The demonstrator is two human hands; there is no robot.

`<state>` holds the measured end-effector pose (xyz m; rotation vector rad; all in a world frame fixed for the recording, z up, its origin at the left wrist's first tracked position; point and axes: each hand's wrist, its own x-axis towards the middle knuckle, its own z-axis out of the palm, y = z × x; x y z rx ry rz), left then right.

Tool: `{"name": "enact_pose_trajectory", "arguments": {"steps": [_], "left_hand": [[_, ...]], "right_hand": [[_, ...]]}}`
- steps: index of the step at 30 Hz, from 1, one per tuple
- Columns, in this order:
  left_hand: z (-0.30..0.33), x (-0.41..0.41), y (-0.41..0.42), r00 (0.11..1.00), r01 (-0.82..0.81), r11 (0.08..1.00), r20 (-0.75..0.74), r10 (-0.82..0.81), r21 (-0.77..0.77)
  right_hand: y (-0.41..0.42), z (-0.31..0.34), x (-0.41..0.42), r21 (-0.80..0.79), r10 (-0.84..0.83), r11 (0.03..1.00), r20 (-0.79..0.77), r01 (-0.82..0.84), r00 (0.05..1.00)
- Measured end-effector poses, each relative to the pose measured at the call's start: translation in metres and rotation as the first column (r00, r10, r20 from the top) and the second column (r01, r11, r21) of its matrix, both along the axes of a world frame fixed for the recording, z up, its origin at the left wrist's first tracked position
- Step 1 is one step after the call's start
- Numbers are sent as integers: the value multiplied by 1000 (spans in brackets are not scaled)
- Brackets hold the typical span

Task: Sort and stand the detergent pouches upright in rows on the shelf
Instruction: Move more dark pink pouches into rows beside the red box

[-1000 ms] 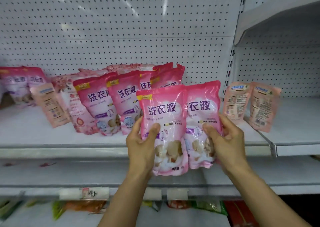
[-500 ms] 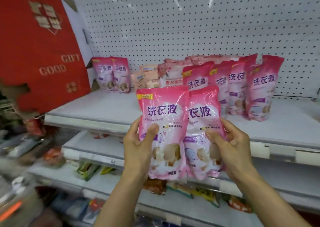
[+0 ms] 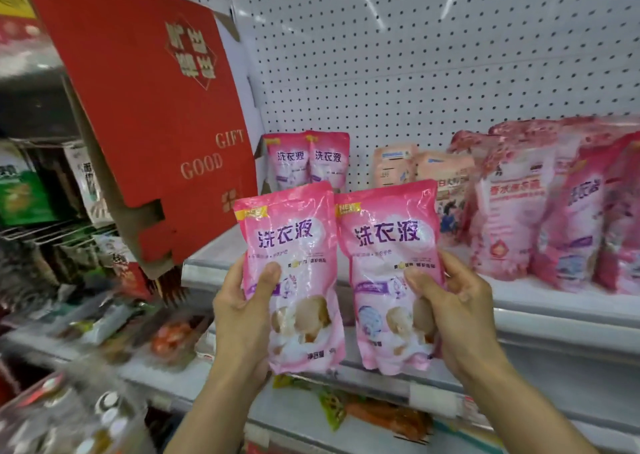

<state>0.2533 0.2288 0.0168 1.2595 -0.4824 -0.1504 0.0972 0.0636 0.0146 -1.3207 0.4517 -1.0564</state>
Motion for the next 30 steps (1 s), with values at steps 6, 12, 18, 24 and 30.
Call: {"name": "enact_pose_trajectory", "arguments": {"steps": [6,12,18,24,30], "left_hand": [[23,74,-36,999,-7,999,-51,4,-53],[43,144,-84,999,-47,994,-5,46,-101],[26,195,-117,994,-42,993,-101,31,-109],[50,224,-116,999,24,999,45,-23,-37],[126,257,-101,849,27,941,489,-200,338]], "right_hand": [[-32,21,77,-23,9,1000,81,-7,997],[-74,35,156,-65,-34,997,130,42,991],[-100,27,198,-112,-82,990,-2,82,997],[-102,38,199,-56,-19,998,-76,15,997],[-98,118,187,-487,-270,866,-259,116,927]]}}
